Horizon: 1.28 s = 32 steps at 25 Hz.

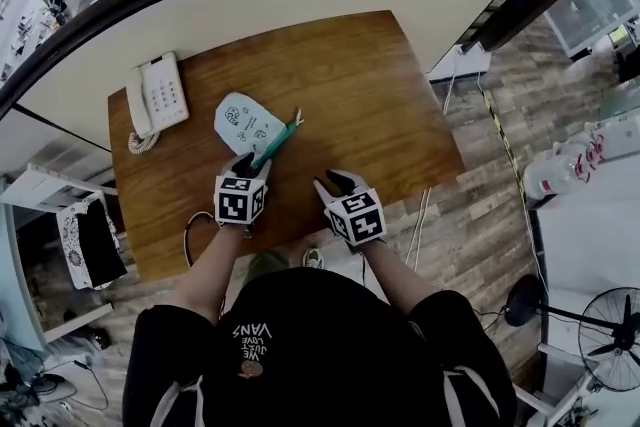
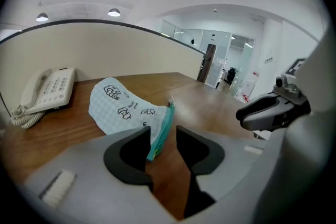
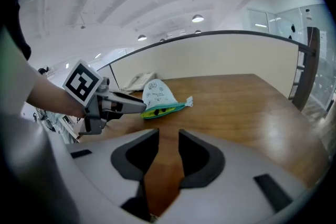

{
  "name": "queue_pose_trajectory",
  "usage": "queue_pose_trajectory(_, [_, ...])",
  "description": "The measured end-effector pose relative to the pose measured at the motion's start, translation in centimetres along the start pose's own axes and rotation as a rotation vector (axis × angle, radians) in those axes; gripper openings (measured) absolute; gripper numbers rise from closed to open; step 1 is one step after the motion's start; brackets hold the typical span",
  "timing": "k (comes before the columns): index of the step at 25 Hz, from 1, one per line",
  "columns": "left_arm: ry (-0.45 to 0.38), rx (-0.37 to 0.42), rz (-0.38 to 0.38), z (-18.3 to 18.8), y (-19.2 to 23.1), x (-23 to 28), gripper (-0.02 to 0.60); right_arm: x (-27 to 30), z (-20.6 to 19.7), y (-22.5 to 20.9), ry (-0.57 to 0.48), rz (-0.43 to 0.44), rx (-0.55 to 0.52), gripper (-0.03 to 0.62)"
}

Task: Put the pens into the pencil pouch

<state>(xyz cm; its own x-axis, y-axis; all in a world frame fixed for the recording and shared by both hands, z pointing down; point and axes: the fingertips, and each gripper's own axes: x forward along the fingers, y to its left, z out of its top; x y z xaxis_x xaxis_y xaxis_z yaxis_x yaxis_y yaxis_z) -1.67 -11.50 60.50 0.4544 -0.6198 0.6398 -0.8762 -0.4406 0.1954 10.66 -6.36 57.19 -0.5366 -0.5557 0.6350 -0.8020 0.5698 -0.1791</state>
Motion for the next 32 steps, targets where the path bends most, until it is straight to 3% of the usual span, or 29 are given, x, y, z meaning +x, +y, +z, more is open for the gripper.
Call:
queue_pose_trajectory(12, [-0.147, 0.110, 0.056, 1.5, -3.6, -6.0, 0.149, -3.4, 1.7, 1.5, -0.113, 0.029, -0.034, 0.095])
queue_pose_trajectory(17, [-0.205, 0.076, 0.088, 1.4, -4.6, -9.1, 0.140, -4.6, 2.4, 2.9, -0.156, 0.074, -0.035, 0.083])
queue_pose_trajectory(22, [-0.257, 0.054, 0.125, 0.8, -5.5, -12.1, 0.035, -5.6, 2.6, 4.3, -0.178, 0.112, -0.037, 0.048])
queue_pose_trajectory(32, [-0.259, 0.036, 0.111, -2.0, -7.6, -14.6, 0.011, -6.9, 2.2, 6.6, -0.203, 0.149, -0.043, 0.020])
